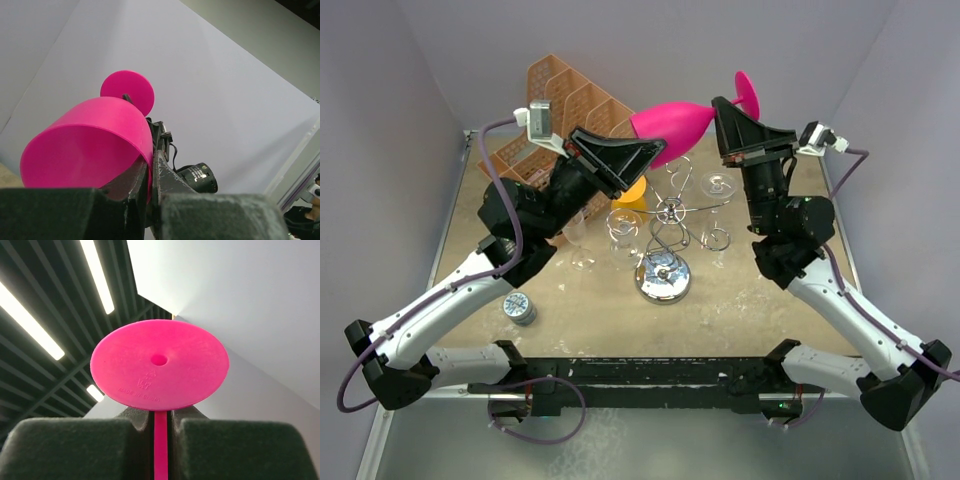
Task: Place the wine glass upside down on the wine glass rack
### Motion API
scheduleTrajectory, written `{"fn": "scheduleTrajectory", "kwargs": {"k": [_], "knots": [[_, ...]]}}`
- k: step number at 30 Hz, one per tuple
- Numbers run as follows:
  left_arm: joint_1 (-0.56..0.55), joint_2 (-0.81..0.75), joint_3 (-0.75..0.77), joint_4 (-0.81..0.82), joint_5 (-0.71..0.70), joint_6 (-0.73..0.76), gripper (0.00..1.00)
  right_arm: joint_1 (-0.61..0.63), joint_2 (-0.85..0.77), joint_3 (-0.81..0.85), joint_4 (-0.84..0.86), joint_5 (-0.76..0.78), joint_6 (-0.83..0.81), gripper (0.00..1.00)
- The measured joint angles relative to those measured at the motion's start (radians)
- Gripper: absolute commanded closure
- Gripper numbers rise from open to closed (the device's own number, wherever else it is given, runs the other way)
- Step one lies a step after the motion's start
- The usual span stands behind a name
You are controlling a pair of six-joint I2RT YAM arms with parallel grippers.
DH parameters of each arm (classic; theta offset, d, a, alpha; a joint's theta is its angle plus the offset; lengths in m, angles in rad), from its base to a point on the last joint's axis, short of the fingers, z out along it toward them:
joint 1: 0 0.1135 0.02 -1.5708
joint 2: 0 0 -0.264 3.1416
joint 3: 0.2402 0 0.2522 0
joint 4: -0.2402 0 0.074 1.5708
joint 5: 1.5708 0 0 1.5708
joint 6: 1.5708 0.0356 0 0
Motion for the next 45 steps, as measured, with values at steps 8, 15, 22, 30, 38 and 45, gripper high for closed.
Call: {"fn": "scheduleTrajectory", "kwargs": {"k": [8, 15, 22, 30, 38, 45], "knots": [[0.0, 0.008, 0.0, -0.051, 0.001, 0.001, 0.59, 0.0, -0.083, -0.017, 0.024, 0.048, -0.217, 1.0], [-0.005, 0.01, 0.002, -0.114, -0.003, 0.01, 0.58, 0.0, -0.216, 0.011, -0.058, 0.051, -0.581, 1.0], [-0.005, 0.045, 0.049, -0.146, 0.012, 0.011, 0.58, 0.0, -0.319, 0.125, -0.355, 0.051, -0.864, 1.0], [-0.006, 0.112, 0.094, -0.119, 0.074, -0.036, 0.59, 0.0, -0.392, 0.239, -0.698, 0.067, -1.092, 1.0], [-0.008, 0.199, 0.13, -0.067, 0.138, -0.17, 0.59, 0.0, -0.443, 0.219, -0.946, -0.037, -1.257, 1.0], [-0.022, 0.261, 0.135, -0.019, 0.165, -0.301, 0.59, 0.0, -0.489, 0.103, -1.027, -0.036, -1.307, 1.0]]}}
